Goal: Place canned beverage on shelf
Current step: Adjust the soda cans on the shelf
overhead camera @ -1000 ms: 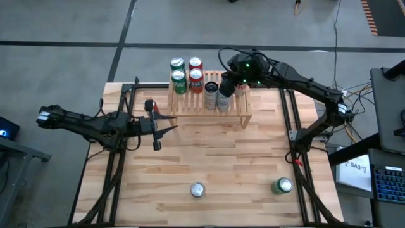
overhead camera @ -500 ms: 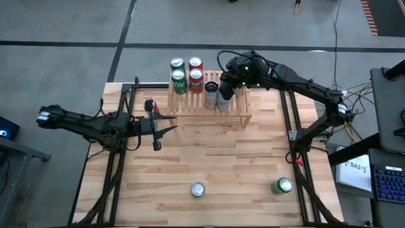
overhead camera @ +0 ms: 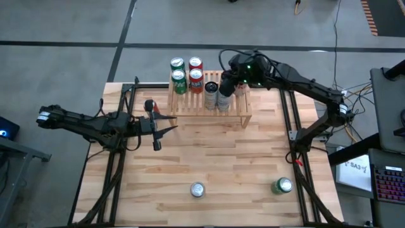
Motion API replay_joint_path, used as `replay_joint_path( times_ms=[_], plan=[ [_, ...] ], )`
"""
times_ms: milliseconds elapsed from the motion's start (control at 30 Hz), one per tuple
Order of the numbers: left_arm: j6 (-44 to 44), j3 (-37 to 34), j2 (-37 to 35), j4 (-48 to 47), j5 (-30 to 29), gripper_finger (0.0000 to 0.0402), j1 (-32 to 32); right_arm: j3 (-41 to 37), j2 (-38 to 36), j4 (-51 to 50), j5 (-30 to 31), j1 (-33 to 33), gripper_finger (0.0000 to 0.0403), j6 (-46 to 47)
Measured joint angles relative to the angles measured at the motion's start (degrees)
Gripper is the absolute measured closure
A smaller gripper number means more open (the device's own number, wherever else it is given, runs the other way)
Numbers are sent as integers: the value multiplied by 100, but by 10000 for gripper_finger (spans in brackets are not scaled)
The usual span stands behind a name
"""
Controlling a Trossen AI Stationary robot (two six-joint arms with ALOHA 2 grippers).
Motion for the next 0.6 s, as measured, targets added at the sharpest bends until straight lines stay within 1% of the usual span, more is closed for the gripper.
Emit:
replay_joint_path(
  times_ms=[267, 600],
  plan=[
    [24, 0, 0, -2, 0, 277, -1, -13, 218, -39, 58, 4, 394, 1],
    [24, 0, 0, -2, 0, 277, -2, -13, 255, -22, 23, 47, 394, -95]
  ],
)
